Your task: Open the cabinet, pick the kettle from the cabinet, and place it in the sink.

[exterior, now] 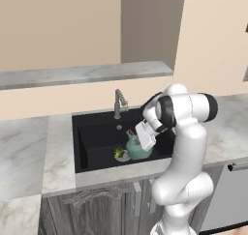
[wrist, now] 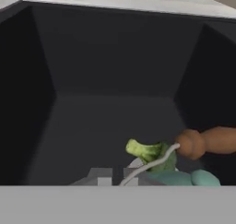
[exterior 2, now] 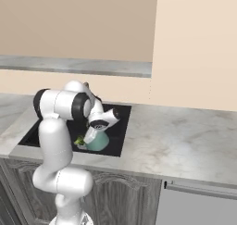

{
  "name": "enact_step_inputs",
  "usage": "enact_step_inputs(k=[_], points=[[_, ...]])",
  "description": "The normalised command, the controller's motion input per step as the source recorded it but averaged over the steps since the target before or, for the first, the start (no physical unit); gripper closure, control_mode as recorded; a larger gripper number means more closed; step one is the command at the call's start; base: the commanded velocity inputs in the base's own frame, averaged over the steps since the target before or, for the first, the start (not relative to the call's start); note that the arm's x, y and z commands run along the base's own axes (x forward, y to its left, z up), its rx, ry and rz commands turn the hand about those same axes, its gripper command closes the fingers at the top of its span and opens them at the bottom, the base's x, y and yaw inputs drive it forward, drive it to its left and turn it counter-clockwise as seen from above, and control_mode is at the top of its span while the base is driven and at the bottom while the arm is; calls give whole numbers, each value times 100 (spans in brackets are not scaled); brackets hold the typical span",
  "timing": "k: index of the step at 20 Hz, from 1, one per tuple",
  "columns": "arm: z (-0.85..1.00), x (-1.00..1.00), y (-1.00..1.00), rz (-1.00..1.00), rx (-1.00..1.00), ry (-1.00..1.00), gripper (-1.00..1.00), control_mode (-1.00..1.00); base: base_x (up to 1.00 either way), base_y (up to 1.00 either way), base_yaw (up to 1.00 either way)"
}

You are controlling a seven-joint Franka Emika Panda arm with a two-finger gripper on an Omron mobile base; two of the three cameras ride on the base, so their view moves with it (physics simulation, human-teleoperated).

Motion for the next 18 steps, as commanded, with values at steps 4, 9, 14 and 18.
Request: enact_step_inputs(k=[4,9,14,18], points=[[-19,16,0,5,0,-1,100,-100,0,0,0],[-19,13,-1,4,0,0,100,-100,0,0,0],[-19,14,0,2,0,0,100,-100,0,0,0],[-22,9,-2,1,0,0,100,-100,0,0,0]])
